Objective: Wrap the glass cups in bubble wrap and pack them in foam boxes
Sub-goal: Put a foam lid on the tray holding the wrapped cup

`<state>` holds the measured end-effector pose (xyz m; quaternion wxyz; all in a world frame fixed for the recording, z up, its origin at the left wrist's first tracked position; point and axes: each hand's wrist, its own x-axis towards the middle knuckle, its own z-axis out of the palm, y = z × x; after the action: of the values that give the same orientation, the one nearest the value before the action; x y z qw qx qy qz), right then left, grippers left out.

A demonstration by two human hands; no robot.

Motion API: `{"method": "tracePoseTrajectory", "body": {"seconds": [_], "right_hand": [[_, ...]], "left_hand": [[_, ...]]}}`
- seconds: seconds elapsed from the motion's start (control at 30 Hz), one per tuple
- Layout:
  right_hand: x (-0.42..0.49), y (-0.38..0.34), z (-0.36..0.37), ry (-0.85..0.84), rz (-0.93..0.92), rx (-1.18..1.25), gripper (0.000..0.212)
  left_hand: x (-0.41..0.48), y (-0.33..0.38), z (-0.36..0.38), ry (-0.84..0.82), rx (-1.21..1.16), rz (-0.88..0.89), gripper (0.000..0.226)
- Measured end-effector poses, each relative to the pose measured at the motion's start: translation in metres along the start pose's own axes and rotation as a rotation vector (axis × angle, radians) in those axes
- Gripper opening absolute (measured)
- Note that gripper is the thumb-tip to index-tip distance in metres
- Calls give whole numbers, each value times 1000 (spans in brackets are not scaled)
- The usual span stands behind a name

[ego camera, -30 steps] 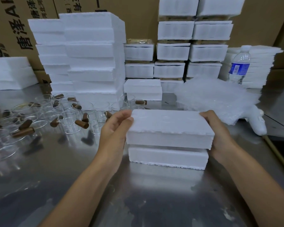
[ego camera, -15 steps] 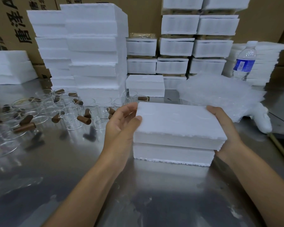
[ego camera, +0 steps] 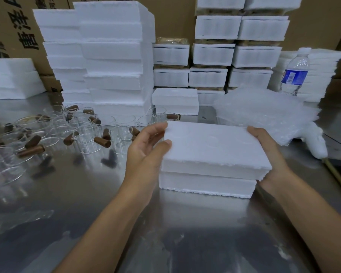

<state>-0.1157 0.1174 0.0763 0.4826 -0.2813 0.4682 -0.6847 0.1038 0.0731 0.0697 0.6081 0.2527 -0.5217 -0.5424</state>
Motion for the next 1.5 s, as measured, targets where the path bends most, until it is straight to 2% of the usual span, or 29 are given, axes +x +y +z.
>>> {"method": "tracePoseTrajectory", "body": {"seconds": [0.3,0.5,0.73,0.93,1.27,1.5], "right_hand": [[1,4,3,-22,16,-39,25],[0,3,3,-4,21,-56,22],[-3,4,7,2,3,-111,23],[-6,5,10,18,5,-115,24],[-8,1,8,70,11,-174,29],[-11,1,9,56,57,-176,24]], "left_hand": [[4,-1,4,105,22,-117,32],[4,0,4,89,42,-141,28],[6,-3,5,167,-9,-225,28],[6,-5,3,153,-6,-243,27],[3,-3,-2,38,40,-315,25],[6,-1,-5,-5,58,-373,23]]}}
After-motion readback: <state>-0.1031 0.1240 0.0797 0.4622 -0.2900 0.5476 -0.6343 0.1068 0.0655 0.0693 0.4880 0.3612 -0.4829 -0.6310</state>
